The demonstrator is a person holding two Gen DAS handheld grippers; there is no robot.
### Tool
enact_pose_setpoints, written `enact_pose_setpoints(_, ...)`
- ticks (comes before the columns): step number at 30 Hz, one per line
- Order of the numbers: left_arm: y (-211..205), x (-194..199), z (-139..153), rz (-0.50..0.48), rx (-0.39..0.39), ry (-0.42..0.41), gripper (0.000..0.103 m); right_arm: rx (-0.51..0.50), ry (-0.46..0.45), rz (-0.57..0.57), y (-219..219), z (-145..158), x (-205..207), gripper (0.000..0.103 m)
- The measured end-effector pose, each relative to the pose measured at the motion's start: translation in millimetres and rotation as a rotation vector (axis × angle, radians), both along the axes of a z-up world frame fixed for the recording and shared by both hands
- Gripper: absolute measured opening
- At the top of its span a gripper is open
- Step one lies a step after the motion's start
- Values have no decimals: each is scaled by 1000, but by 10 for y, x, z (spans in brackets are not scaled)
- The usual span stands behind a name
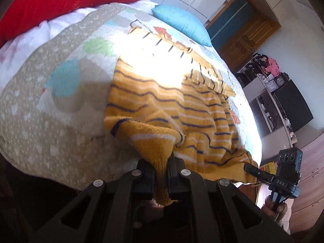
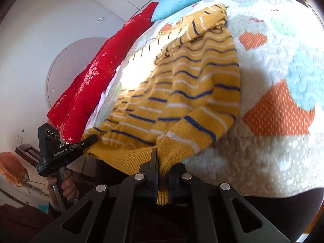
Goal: Fold small clothes
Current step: 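Grasp the sweater end with both tools and lift it off the quilt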
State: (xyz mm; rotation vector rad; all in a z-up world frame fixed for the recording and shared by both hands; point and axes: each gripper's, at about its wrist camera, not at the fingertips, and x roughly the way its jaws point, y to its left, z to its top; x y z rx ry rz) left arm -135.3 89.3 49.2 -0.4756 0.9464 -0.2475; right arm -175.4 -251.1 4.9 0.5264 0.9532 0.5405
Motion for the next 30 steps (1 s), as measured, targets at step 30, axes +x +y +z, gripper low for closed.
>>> enact_pose_setpoints(30,-45,3471,-191,86,45,115,13,-184,17,-185,-10,336,3549,10)
